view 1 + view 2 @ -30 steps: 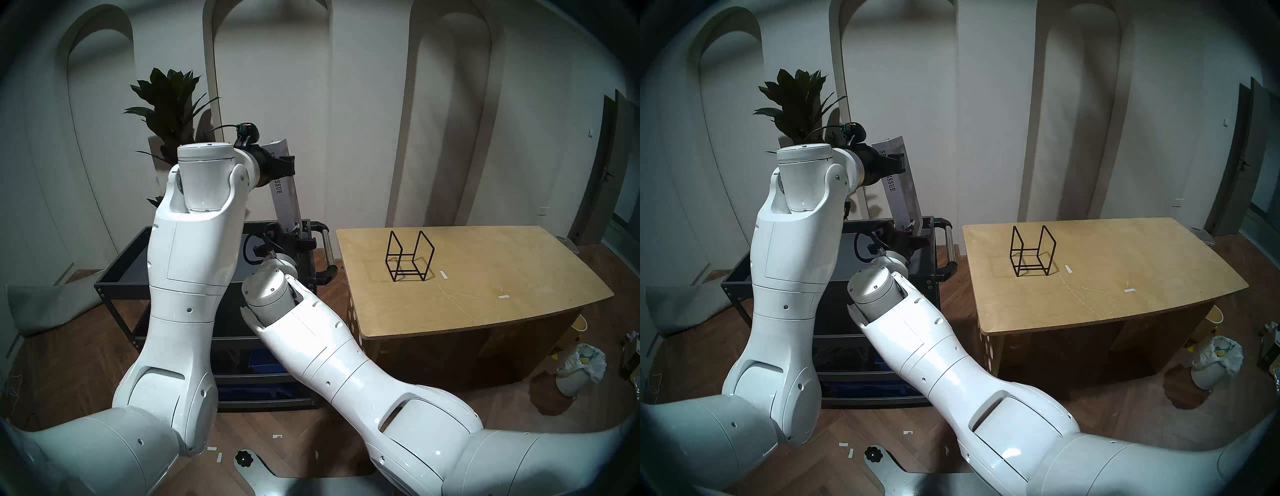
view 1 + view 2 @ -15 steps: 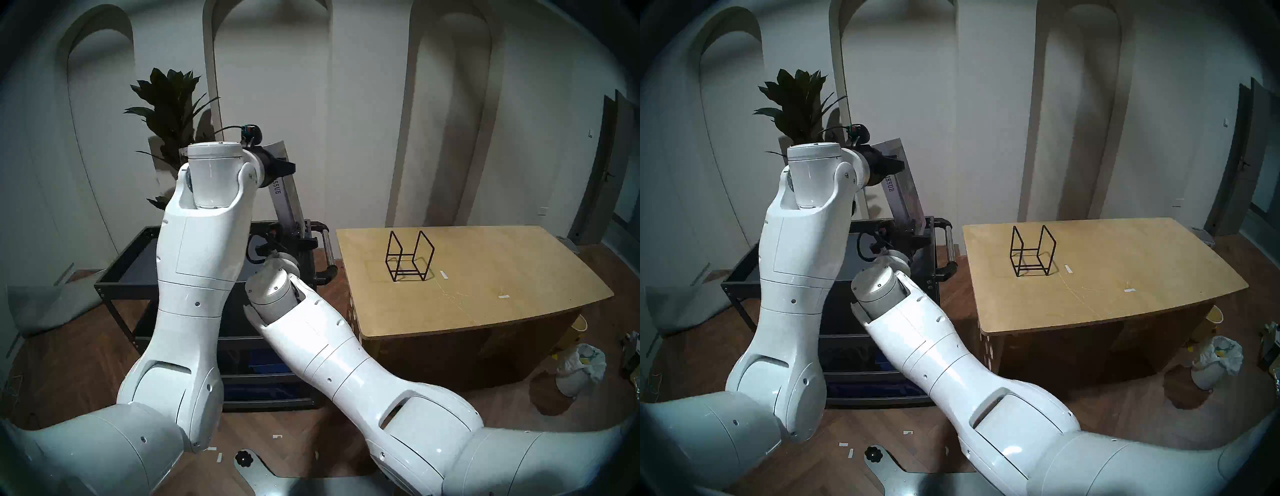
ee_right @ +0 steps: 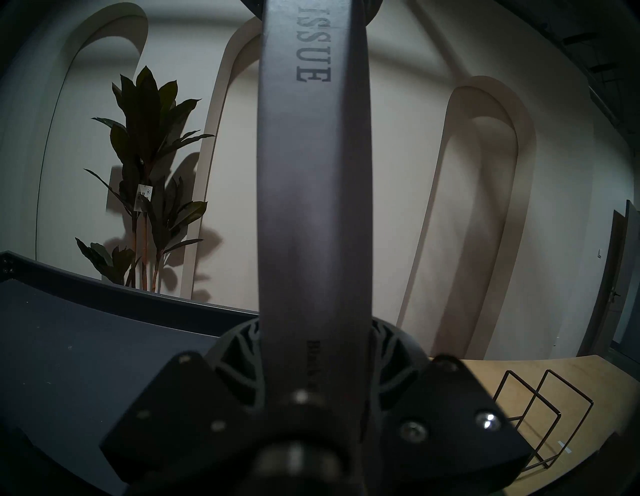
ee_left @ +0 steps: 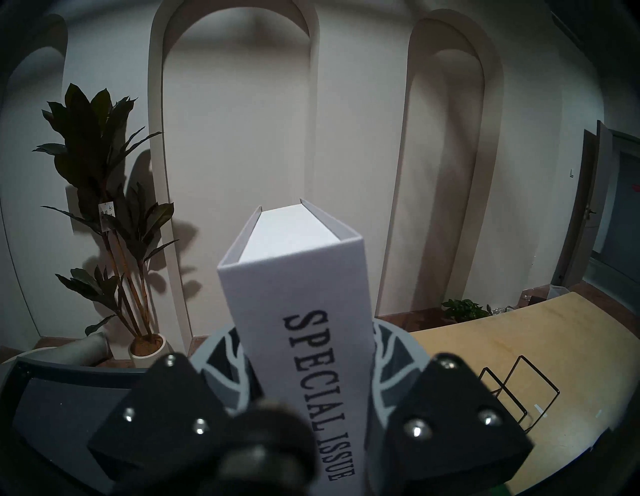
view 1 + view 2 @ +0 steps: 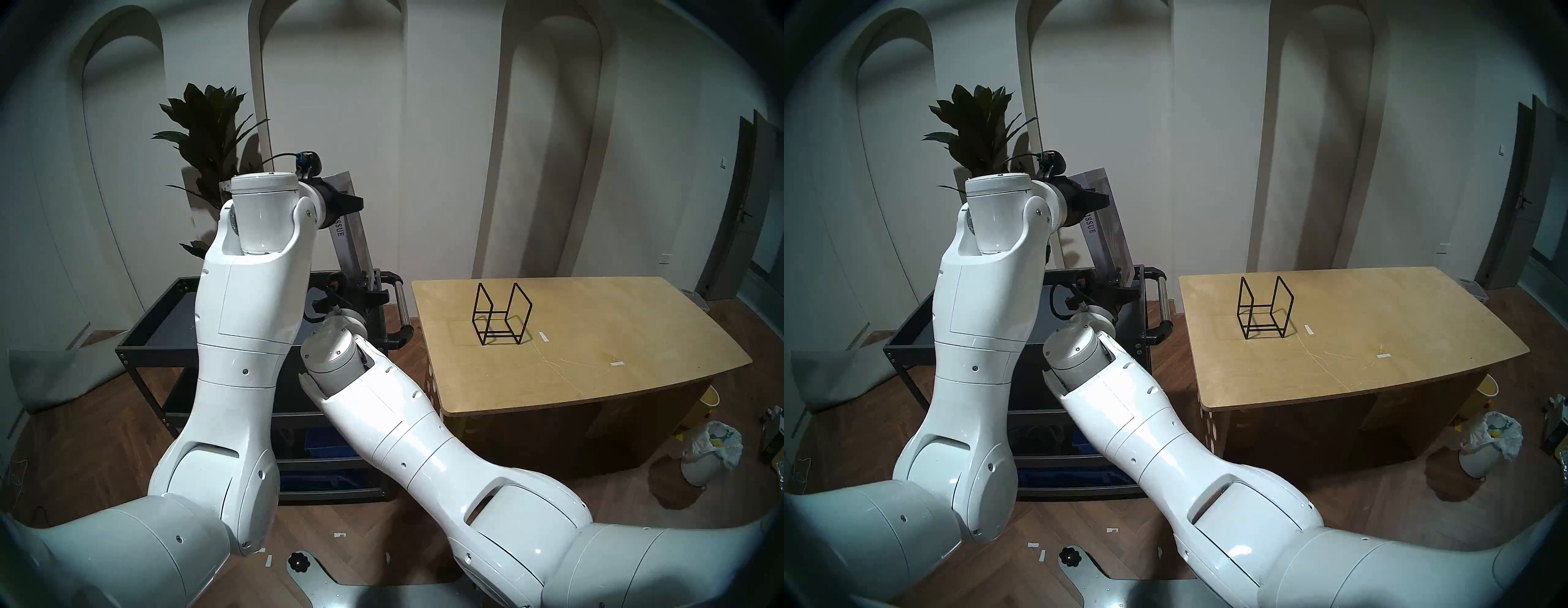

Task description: Transfer books between table and cart

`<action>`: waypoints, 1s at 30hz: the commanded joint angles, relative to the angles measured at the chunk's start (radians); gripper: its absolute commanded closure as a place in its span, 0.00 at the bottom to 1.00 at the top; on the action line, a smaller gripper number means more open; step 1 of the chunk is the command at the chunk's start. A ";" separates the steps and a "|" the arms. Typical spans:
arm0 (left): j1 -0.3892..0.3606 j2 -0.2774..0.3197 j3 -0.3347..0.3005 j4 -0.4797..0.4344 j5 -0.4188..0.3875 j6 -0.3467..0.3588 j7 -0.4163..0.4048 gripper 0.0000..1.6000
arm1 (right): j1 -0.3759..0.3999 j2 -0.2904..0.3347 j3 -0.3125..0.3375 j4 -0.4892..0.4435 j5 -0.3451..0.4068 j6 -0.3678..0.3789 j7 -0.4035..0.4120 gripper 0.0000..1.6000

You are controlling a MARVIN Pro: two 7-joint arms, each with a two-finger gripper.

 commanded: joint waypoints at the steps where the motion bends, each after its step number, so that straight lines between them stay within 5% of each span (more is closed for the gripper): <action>1: -0.024 0.005 -0.003 -0.038 -0.001 -0.004 -0.006 1.00 | -0.013 0.036 -0.014 -0.085 0.005 -0.012 0.054 1.00; 2: -0.022 0.003 -0.005 -0.039 -0.001 -0.003 -0.003 1.00 | -0.020 0.043 -0.014 -0.101 0.010 -0.007 0.064 0.95; 3: -0.022 0.003 -0.006 -0.040 -0.001 -0.002 -0.003 1.00 | -0.024 0.047 -0.014 -0.113 0.013 -0.003 0.072 0.73; 6: -0.018 0.001 -0.010 -0.048 -0.004 -0.001 -0.004 1.00 | -0.037 0.058 -0.011 -0.149 0.023 0.011 0.090 0.69; 8: -0.015 0.002 -0.009 -0.053 -0.003 -0.001 -0.005 1.00 | -0.041 0.063 -0.011 -0.164 0.027 0.019 0.099 0.02; 30: -0.022 0.002 -0.004 -0.063 0.019 -0.046 0.011 1.00 | -0.132 0.137 -0.025 -0.398 0.124 0.152 0.207 0.00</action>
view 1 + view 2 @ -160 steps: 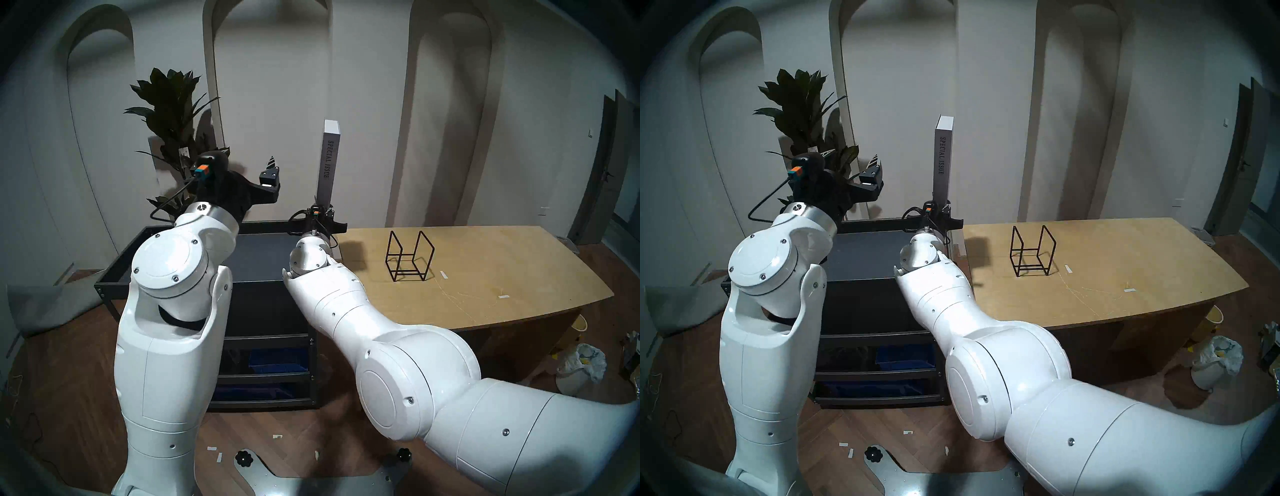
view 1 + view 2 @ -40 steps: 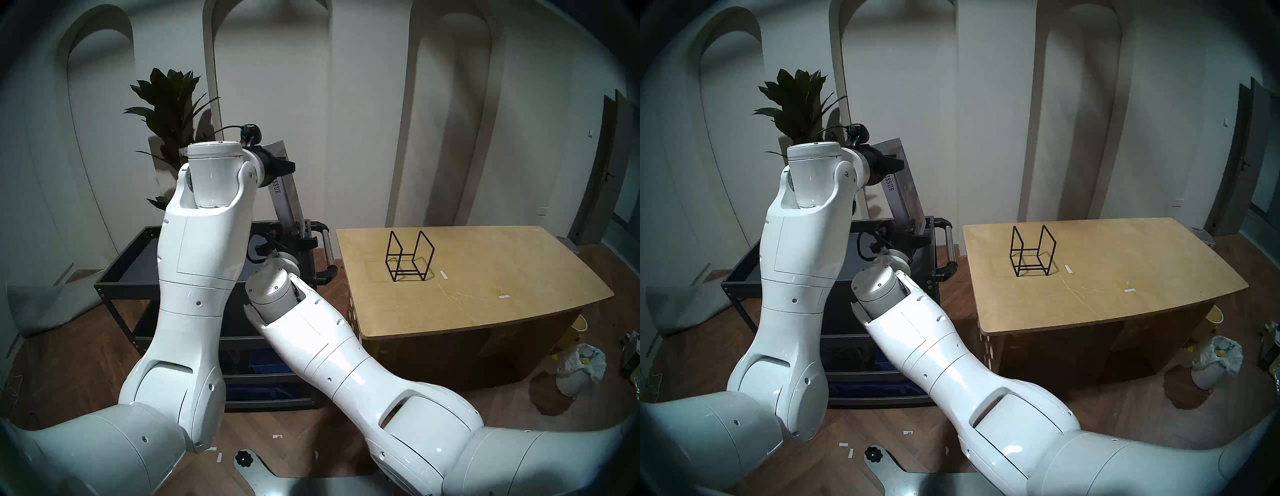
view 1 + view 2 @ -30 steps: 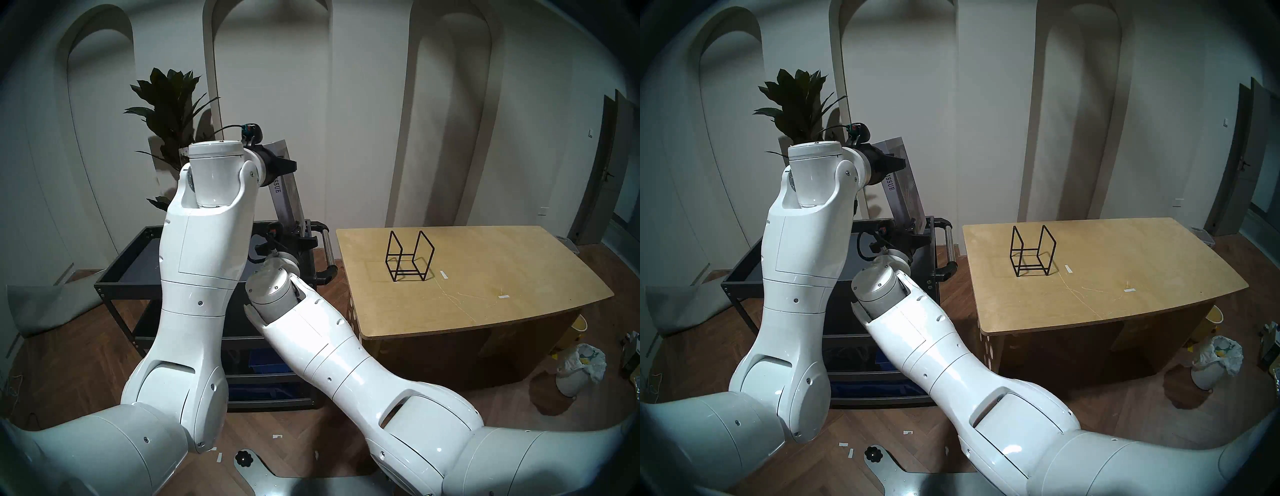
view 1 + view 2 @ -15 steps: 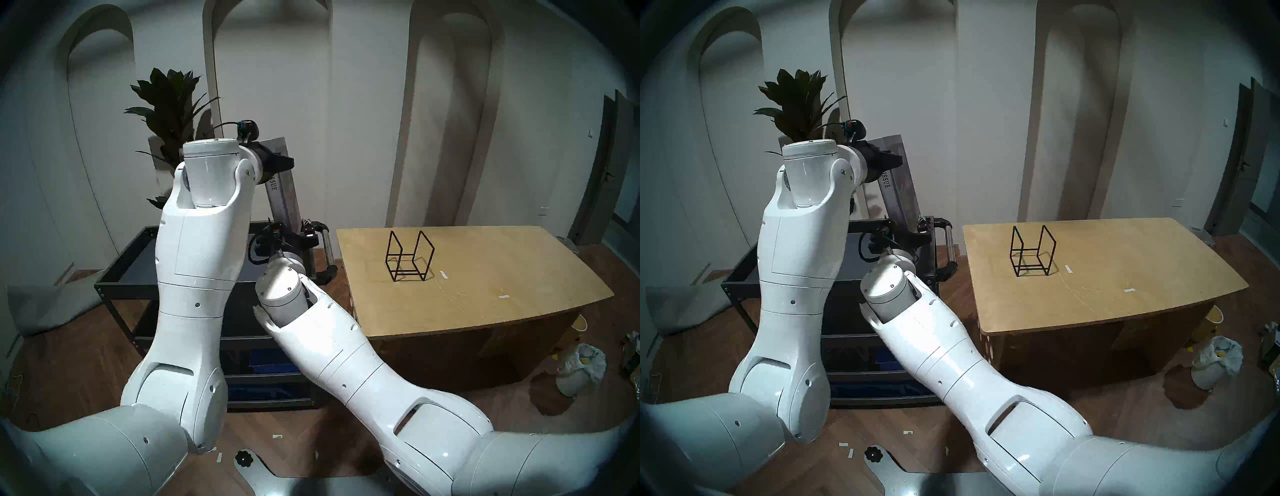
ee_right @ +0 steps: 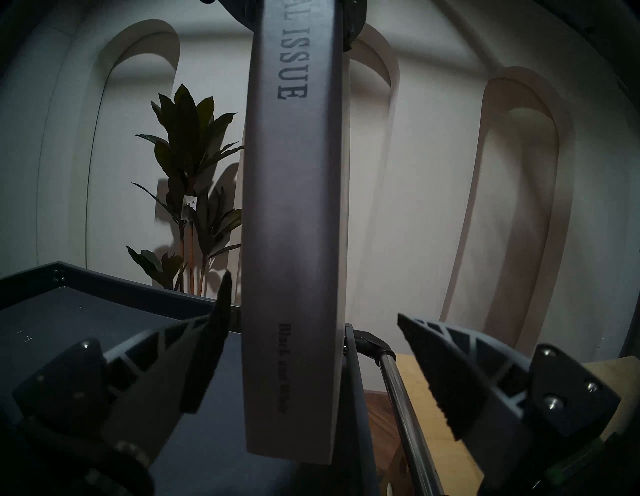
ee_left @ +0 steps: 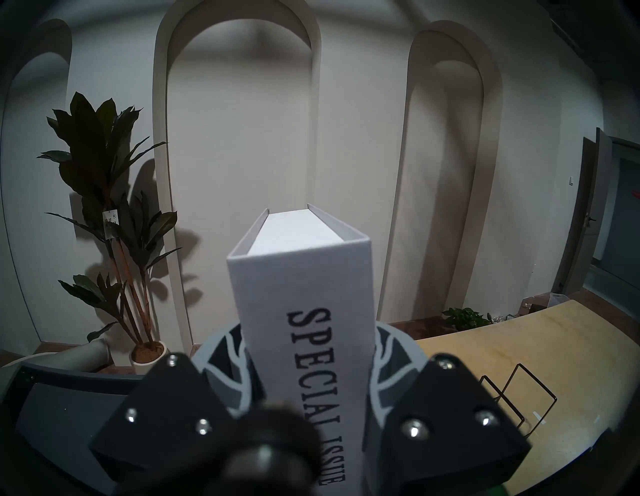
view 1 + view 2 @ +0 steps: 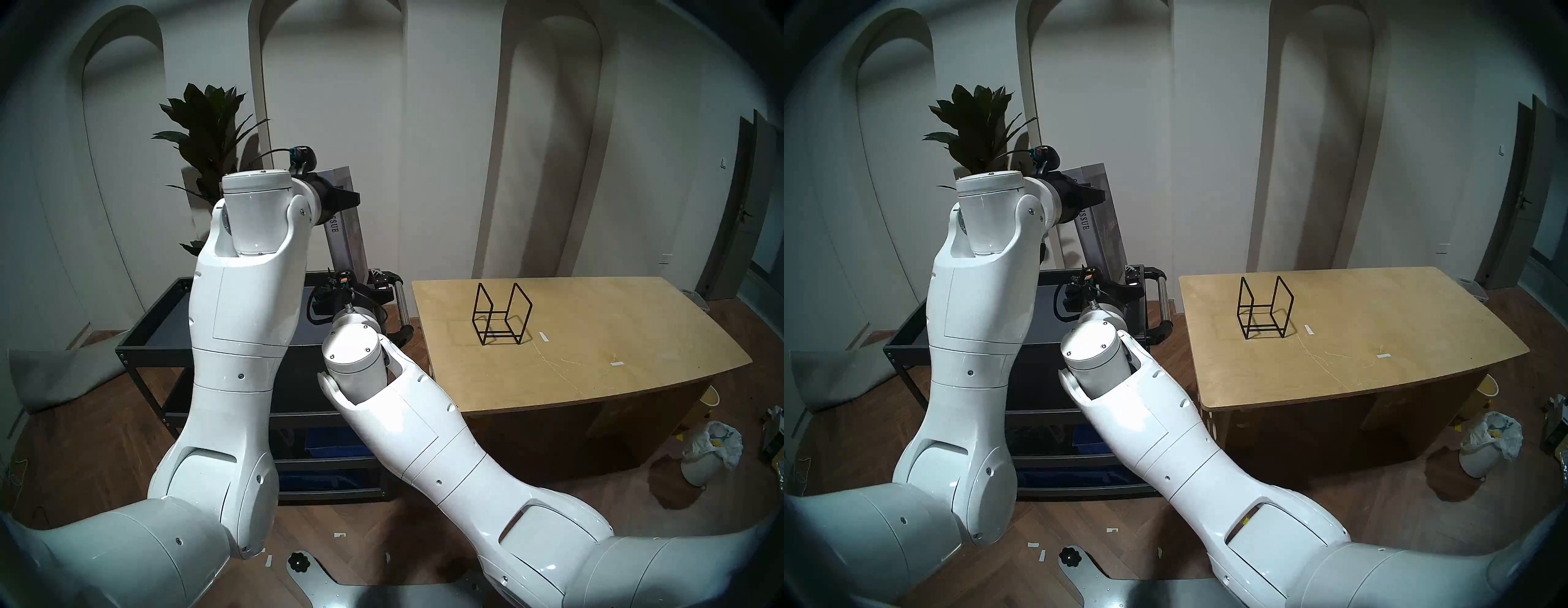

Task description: Transfer books between table and cart

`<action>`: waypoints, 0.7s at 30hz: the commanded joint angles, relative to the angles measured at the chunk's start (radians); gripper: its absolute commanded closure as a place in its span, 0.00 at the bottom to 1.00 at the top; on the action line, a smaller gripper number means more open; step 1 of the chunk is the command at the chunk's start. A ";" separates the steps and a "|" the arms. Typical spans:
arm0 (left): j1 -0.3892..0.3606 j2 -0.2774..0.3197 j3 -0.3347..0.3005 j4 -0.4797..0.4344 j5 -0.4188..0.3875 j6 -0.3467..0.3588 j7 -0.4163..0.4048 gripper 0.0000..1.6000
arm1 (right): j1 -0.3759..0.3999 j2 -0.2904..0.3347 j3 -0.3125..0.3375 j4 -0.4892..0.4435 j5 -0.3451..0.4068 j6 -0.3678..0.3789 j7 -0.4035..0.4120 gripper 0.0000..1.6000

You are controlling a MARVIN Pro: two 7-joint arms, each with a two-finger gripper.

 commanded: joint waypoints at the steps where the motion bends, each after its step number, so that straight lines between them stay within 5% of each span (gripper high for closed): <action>1: -0.032 0.004 0.012 -0.023 0.021 -0.058 0.011 1.00 | -0.041 0.023 -0.010 -0.116 0.032 0.041 0.050 0.00; 21: -0.027 0.027 0.040 0.034 0.076 -0.154 0.067 1.00 | -0.143 0.176 0.068 -0.367 0.047 0.078 0.009 0.00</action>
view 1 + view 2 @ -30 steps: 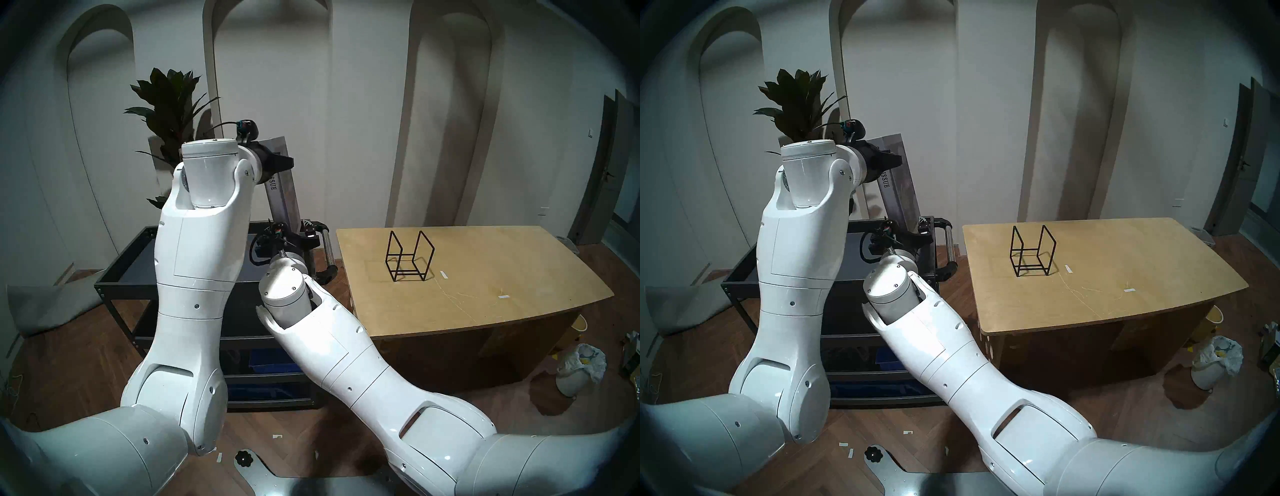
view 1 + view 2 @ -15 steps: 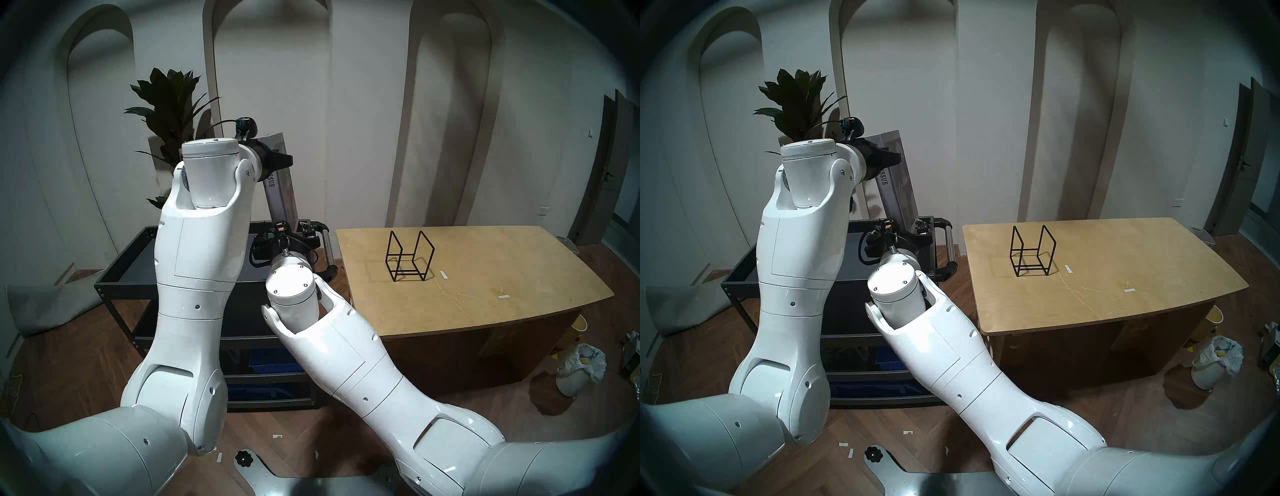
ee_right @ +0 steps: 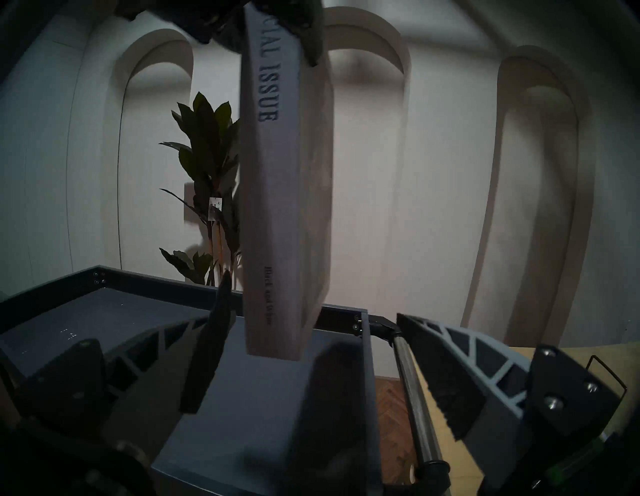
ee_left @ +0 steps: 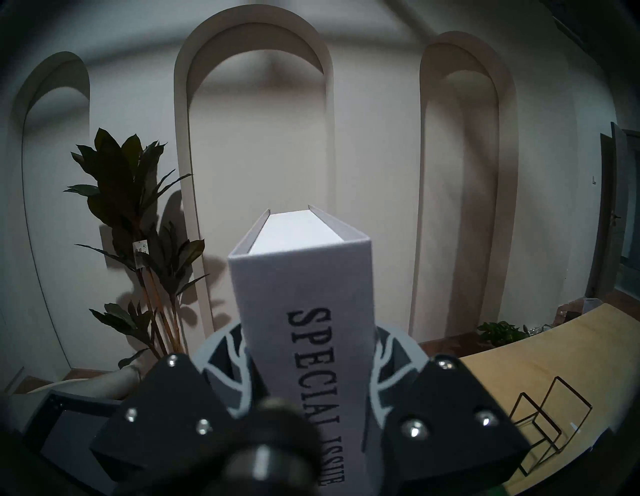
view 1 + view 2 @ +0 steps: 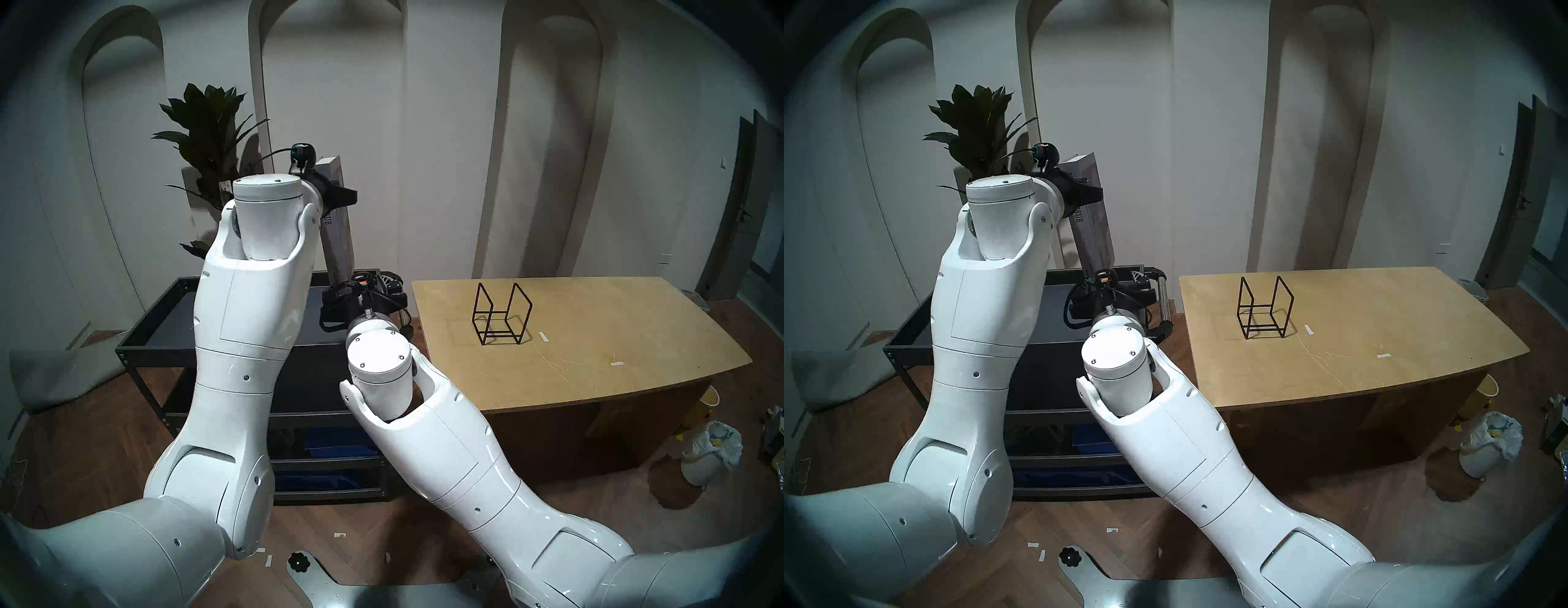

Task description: Transfer books between table and cart

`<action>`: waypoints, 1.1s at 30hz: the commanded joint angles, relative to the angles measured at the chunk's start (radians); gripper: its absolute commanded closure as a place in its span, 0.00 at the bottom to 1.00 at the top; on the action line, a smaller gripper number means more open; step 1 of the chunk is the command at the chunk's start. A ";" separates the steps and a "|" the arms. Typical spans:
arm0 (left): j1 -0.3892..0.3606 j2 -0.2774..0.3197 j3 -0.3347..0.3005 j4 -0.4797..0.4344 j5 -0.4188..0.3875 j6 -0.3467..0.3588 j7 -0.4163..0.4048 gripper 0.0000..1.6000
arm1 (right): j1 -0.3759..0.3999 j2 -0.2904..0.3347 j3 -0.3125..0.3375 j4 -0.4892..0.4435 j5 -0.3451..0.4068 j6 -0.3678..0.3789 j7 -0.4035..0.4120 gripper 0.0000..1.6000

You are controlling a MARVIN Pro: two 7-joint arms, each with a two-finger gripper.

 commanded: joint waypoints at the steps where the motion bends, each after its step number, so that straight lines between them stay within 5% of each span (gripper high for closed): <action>1: -0.027 0.005 -0.004 0.005 0.013 -0.044 0.011 1.00 | -0.033 0.069 0.056 -0.112 -0.013 -0.001 -0.034 0.00; 14: 0.057 0.014 0.016 0.039 0.025 -0.100 0.032 1.00 | -0.073 0.171 0.302 -0.277 0.040 0.005 -0.084 0.00; 26: 0.121 0.019 0.065 0.073 0.073 -0.252 0.085 1.00 | -0.130 0.258 0.537 -0.417 0.207 0.062 -0.034 0.00; 33: 0.156 0.023 0.099 0.068 0.116 -0.332 0.126 1.00 | -0.145 0.274 0.639 -0.411 0.310 0.074 0.014 0.00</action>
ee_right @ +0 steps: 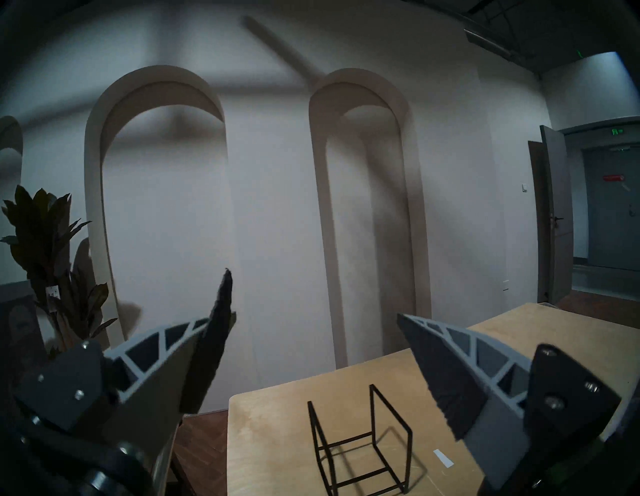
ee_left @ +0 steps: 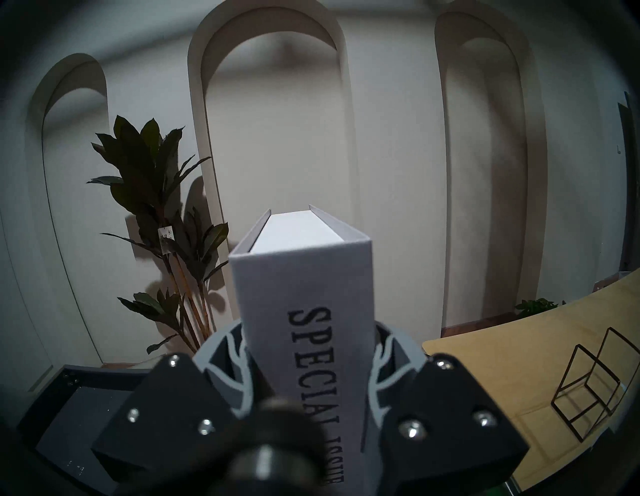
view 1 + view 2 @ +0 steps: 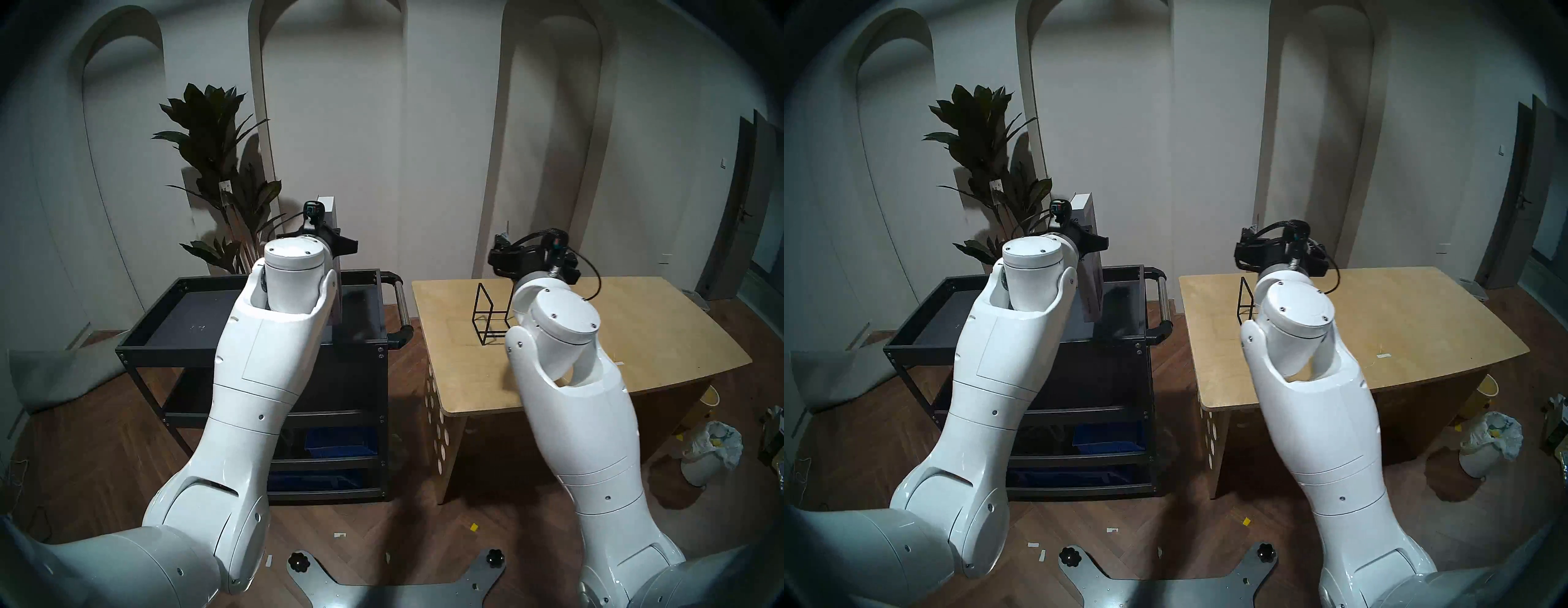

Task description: Transfer books between table and cart

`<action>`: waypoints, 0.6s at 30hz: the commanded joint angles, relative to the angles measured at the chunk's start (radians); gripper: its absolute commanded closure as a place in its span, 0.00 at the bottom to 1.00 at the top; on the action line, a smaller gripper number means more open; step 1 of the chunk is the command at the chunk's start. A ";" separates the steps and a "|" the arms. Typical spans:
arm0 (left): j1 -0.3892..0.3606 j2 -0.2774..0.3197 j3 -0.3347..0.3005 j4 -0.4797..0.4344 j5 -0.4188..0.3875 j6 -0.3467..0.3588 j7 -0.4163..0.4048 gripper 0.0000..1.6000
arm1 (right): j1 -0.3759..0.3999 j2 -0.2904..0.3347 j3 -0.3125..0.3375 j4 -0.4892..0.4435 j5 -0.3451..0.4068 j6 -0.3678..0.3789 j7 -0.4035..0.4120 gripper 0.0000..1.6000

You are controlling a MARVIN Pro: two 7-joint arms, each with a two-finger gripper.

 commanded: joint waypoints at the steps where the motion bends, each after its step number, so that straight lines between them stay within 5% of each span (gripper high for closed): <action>1: 0.012 0.001 0.027 -0.015 0.047 -0.122 0.040 1.00 | -0.015 0.030 0.144 -0.030 0.113 0.005 0.064 0.00; 9: 0.021 -0.005 0.036 0.042 0.055 -0.229 0.066 1.00 | -0.037 0.053 0.259 0.016 0.277 0.002 0.194 0.00; 18: 0.004 0.002 0.040 0.105 0.048 -0.277 0.056 1.00 | -0.008 0.067 0.272 0.080 0.362 0.016 0.292 0.00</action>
